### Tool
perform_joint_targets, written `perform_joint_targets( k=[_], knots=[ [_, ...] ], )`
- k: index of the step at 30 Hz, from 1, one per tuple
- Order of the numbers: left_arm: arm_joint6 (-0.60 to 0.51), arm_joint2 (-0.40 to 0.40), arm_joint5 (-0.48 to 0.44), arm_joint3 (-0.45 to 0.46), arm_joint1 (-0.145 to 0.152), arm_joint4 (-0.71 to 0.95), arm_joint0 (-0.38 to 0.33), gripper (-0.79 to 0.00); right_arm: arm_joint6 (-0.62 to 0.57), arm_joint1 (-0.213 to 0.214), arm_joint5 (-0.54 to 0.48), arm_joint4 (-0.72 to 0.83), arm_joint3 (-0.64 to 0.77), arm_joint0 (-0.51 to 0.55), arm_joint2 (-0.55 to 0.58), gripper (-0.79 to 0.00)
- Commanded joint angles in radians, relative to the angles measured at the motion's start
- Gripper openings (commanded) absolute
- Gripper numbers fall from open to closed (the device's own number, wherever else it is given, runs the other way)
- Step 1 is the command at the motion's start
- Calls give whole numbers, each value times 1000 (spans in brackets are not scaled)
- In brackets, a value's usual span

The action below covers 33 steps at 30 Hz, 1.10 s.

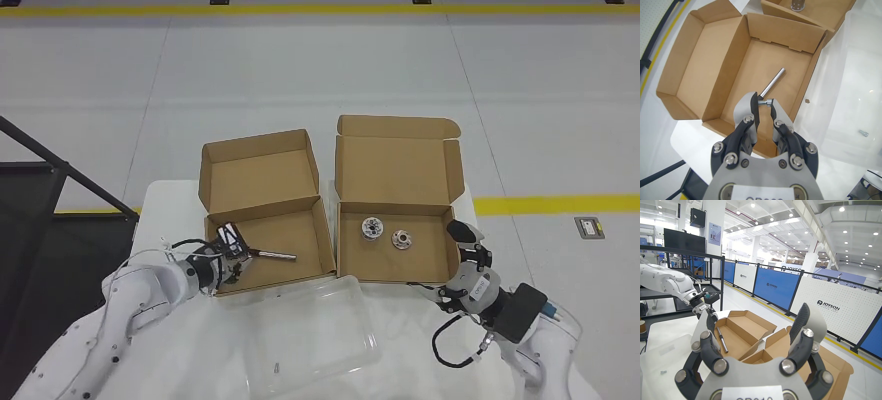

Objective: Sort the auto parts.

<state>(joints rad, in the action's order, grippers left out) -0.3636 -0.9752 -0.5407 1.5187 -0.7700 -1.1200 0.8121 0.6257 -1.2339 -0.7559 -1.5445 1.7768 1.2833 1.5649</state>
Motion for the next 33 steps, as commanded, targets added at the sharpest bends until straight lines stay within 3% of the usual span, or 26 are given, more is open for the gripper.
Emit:
perform_joint_targets(
  k=[1,9,15,19,23,30,33],
  knots=[
    [13,46,-4,-84,-25,25,-59,-785,0,0,0,0,0,0,0,0],
    [70,200,-34,-357,-132,97,-245,-785,0,0,0,0,0,0,0,0],
    [74,274,-24,-495,-201,106,-319,-785,0,0,0,0,0,0,0,0],
    [66,311,-14,-565,-243,100,-351,-742,0,0,0,0,0,0,0,0],
    [73,334,-14,-615,-275,80,-371,-579,0,0,0,0,0,0,0,0],
    [69,344,9,-652,-314,34,-389,-397,0,0,0,0,0,0,0,0],
    [86,327,6,-645,-315,13,-387,-215,0,0,0,0,0,0,0,0]
  ],
)
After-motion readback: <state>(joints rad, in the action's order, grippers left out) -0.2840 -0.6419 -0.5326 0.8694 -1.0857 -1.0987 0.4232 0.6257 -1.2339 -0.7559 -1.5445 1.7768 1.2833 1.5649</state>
